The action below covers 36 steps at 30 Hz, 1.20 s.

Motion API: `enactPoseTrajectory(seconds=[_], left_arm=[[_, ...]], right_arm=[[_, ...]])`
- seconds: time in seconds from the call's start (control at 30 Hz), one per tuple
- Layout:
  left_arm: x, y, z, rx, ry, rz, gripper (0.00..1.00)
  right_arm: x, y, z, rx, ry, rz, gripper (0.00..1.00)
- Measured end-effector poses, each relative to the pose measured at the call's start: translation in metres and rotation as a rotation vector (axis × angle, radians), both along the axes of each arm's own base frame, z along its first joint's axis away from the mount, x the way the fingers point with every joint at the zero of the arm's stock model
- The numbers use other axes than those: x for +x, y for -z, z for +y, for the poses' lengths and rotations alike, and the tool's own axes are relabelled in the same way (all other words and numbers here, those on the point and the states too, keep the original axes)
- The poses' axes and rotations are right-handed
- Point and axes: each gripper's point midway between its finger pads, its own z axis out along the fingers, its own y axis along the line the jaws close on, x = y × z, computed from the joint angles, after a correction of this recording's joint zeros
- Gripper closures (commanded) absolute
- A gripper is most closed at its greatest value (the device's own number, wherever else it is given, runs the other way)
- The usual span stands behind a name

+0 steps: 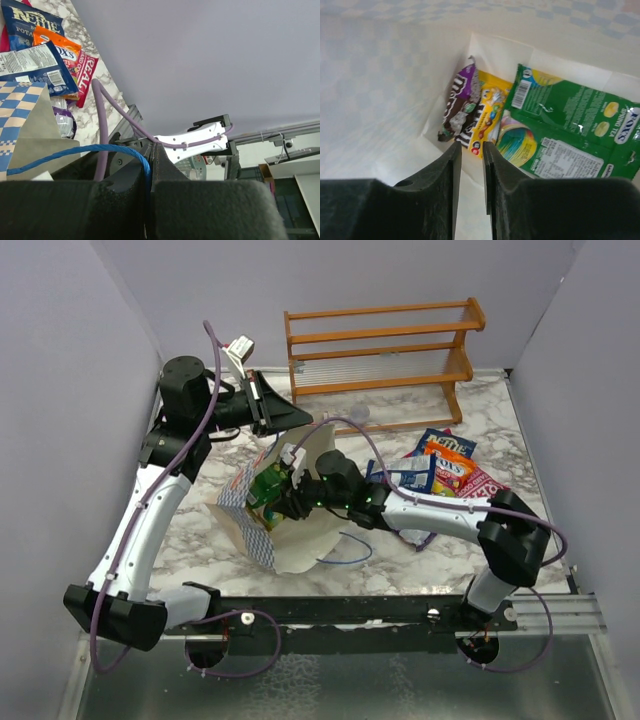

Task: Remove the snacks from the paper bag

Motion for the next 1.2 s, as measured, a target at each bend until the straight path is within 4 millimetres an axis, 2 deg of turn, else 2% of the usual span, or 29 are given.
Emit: enactPoseTrajectory(seconds=[0.23, 0.5, 0.67, 0.93, 1.07, 1.2], left_arm=[[-0.001, -0.006, -0.005, 0.004, -0.040, -0.022, 1.00], [0.008, -0.012, -0.004, 0.014, -0.113, -0.053, 1.00], [0.009, -0.013, -0.004, 0.021, -0.127, -0.064, 1.00], [0.006, -0.011, -0.010, 0.033, -0.123, -0.063, 1.00], [0.001, -0.009, -0.018, 0.041, -0.105, -0.069, 1.00], [-0.002, -0.007, -0.026, 0.050, -0.089, -0.075, 1.00]], right_arm=[[0.009, 0.023, 0.009, -0.020, 0.074, 0.015, 0.75], [-0.014, 0.054, 0.005, -0.036, 0.059, 0.066, 0.71], [-0.021, 0.050, 0.023, 0.010, 0.033, 0.094, 0.57], [-0.029, 0.065, 0.043, 0.014, 0.022, 0.147, 0.33], [-0.034, 0.073, 0.056, 0.009, 0.007, 0.153, 0.28], [-0.035, 0.097, 0.064, -0.025, 0.001, 0.168, 0.27]])
